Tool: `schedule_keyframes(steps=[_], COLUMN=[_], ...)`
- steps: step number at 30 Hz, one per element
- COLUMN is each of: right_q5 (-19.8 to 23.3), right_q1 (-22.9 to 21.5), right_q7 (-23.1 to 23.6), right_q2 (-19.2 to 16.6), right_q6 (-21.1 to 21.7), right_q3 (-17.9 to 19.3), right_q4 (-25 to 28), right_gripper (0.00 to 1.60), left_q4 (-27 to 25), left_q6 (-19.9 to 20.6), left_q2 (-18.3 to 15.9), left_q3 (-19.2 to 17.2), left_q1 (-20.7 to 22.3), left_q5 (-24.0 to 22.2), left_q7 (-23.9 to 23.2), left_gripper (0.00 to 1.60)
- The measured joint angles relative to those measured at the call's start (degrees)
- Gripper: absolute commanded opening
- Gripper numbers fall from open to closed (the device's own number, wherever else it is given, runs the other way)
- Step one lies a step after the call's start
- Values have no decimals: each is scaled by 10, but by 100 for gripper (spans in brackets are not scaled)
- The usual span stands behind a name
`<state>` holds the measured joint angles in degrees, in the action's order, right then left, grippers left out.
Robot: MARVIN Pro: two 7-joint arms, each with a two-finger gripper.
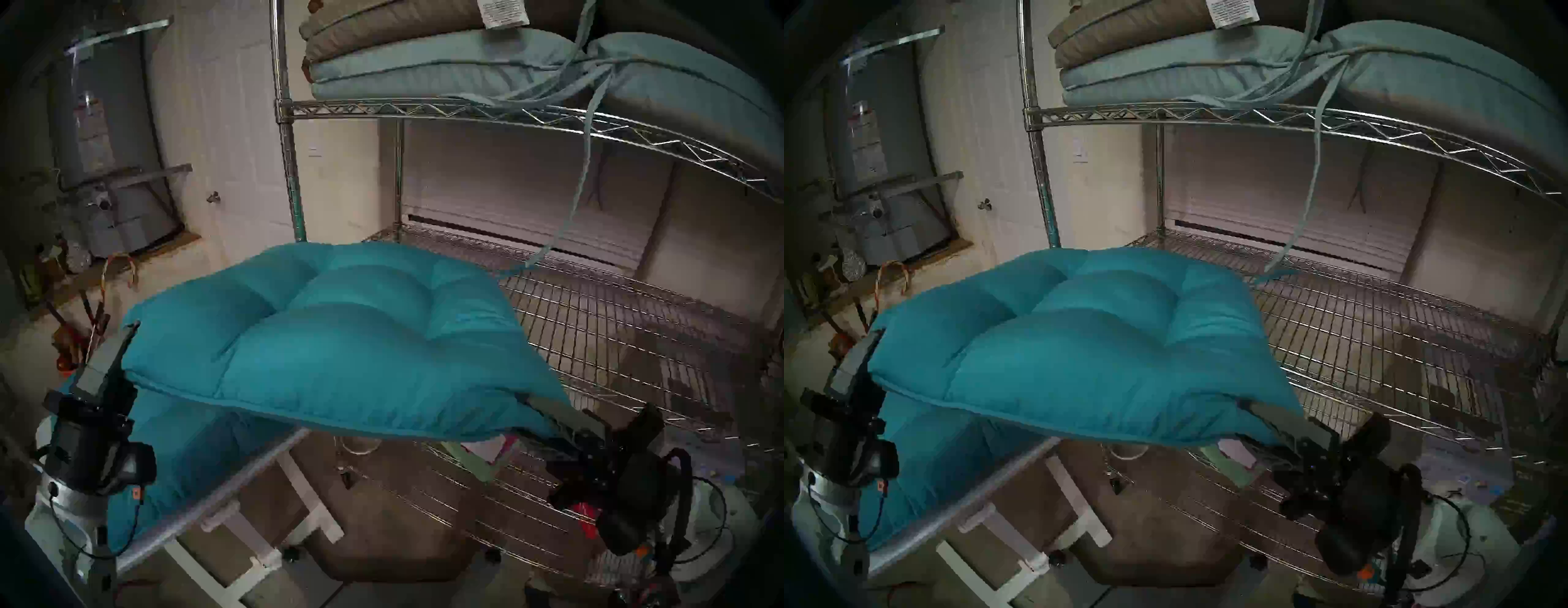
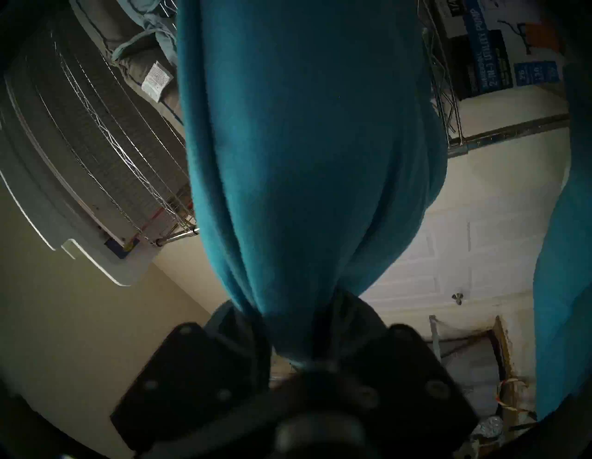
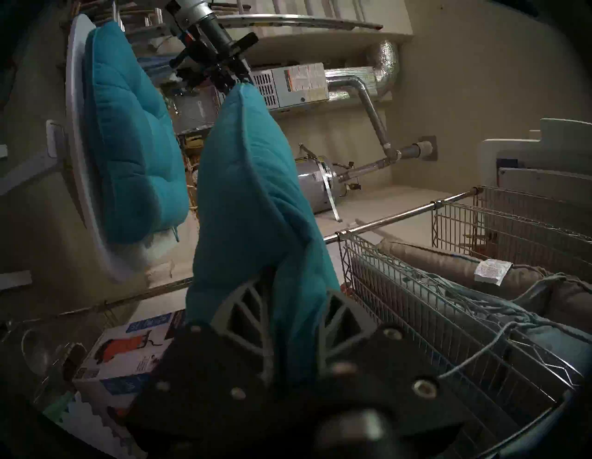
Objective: Take cushion off the shelf
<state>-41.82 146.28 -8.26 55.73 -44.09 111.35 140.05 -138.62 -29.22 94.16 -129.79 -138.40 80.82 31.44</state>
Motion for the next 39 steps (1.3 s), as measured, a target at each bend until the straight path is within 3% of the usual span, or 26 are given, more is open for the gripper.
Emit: schedule_keyframes(steps=[16,39], right_q5=[-1,-10], right_q1=[-44,-151], right_q7=[18,58], right_q2=[-18,-14], right_q6=[3,41], right_q3=[-61,-199], right_q4=[0,-1], right_gripper=[0,0], left_q4=[-7,-9], left_q6=[-35,-101], left_q2=[42,126], left_q3=[-104,-252], left_q1=[-47,-111], left_q5=[-31,-95], left_q7=[83,190], left_gripper=[0,0])
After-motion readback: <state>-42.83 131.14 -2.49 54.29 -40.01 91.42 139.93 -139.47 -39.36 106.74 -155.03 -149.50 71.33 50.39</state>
